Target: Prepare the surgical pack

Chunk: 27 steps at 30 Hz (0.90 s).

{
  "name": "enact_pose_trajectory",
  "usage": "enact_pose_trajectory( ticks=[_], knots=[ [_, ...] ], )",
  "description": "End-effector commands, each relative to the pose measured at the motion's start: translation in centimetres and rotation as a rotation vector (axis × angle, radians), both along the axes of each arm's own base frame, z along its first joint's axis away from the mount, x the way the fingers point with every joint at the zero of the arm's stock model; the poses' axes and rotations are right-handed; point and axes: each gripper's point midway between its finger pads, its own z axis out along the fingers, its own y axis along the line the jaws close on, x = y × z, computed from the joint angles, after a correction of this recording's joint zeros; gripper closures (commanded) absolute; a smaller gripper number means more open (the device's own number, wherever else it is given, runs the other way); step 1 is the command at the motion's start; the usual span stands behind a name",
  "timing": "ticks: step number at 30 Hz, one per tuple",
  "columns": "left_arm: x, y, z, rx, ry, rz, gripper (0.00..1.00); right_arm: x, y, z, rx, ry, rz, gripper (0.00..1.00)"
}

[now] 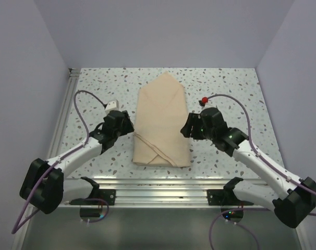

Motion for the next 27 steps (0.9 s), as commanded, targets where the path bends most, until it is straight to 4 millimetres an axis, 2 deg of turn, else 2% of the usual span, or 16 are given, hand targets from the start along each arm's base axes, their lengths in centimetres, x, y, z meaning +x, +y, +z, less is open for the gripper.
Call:
enact_pose_trajectory(
  ticks=[1,3,5,6,7,8,9,10,11,12,13,14,16,18,21,27],
  knots=[
    [2.6,0.8,3.8,0.019,-0.061,-0.026,0.34,3.3,-0.9,1.7,-0.004,-0.024,0.010,0.43],
    [4.2,0.3,5.3,-0.031,-0.086,-0.070,0.37,5.7,-0.2,2.8,0.047,-0.064,0.027,0.49],
    [6.4,-0.4,6.5,-0.064,-0.117,-0.107,0.42,8.2,-0.2,1.5,0.085,-0.016,0.033,0.57],
    [6.9,-1.4,6.8,-0.097,-0.119,-0.156,0.44,9.9,0.3,2.6,0.130,-0.045,0.045,0.63],
    [7.9,-1.9,6.0,-0.097,-0.102,-0.178,0.49,11.5,-0.1,0.8,0.139,0.004,0.030,0.66],
    [9.2,-2.4,7.2,-0.116,-0.125,-0.200,0.51,12.1,0.4,0.7,0.175,0.019,0.047,0.67],
    [9.8,-3.1,7.3,-0.130,-0.118,-0.235,0.53,13.8,0.7,1.5,0.204,-0.014,0.051,0.73],
    [10.8,-3.3,5.7,-0.119,-0.082,-0.242,0.57,15.0,0.4,1.2,0.216,-0.015,0.037,0.74],
    [12.4,-3.4,7.0,-0.126,-0.110,-0.244,0.60,16.1,0.5,-0.7,0.218,0.031,0.027,0.76],
    [12.9,-3.7,6.7,-0.136,-0.100,-0.262,0.62,17.5,0.9,0.5,0.247,0.004,0.046,0.77],
    [14.4,-3.9,6.0,-0.148,-0.110,-0.265,0.64,18.6,0.5,0.3,0.259,0.004,0.035,0.80],
    [15.7,-3.6,6.8,-0.167,-0.133,-0.262,0.66,19.6,0.6,-1.7,0.268,0.055,0.020,0.82],
    [16.8,-4.5,6.3,-0.237,-0.142,-0.314,0.73,21.9,0.4,-1.2,0.329,0.042,0.028,0.88],
    [17.6,-5.0,6.5,-0.292,-0.161,-0.353,0.79,23.5,0.3,-2.3,0.383,0.070,0.019,0.91],
    [17.9,-5.8,4.5,-0.328,-0.125,-0.376,0.82,24.6,0.1,-4.4,0.426,0.096,0.007,0.94],
    [16.5,-6.3,-1.2,-0.381,-0.027,-0.378,0.86,23.9,0.2,-9.3,0.460,0.180,0.003,1.00]
  ],
)
